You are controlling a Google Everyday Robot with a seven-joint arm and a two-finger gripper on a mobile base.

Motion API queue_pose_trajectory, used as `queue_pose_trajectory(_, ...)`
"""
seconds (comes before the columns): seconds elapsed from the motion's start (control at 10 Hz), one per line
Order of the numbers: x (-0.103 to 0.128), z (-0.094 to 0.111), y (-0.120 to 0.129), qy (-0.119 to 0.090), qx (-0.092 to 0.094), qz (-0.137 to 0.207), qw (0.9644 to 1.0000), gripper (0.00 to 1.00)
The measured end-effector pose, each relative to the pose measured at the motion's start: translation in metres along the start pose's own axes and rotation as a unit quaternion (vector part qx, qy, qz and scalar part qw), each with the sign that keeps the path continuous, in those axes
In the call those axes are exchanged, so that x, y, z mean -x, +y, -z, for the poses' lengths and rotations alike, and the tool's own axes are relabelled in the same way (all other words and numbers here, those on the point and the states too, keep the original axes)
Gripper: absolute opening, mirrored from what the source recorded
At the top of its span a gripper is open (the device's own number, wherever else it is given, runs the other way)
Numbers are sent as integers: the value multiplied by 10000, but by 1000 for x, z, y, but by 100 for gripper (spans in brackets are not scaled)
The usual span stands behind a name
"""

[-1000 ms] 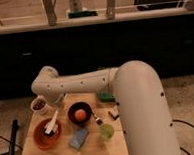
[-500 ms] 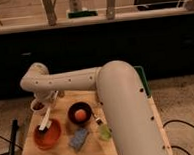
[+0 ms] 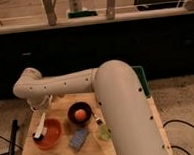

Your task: Wipe red bowl with brush

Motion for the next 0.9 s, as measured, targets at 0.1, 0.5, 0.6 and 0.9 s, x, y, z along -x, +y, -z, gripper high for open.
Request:
queue_pose_trajectory(0.1,8,1,10,-42,-1,-40,10000,0)
queue_pose_trajectory(0.5,13,-1,53,-140,121,-374,9991,0)
queue_pose_trajectory(0.6,8,-1,60,-113,138,-464,9988,0)
queue_pose_trajectory(0.9,-18,-1,68,-17,235,-650,9976,0)
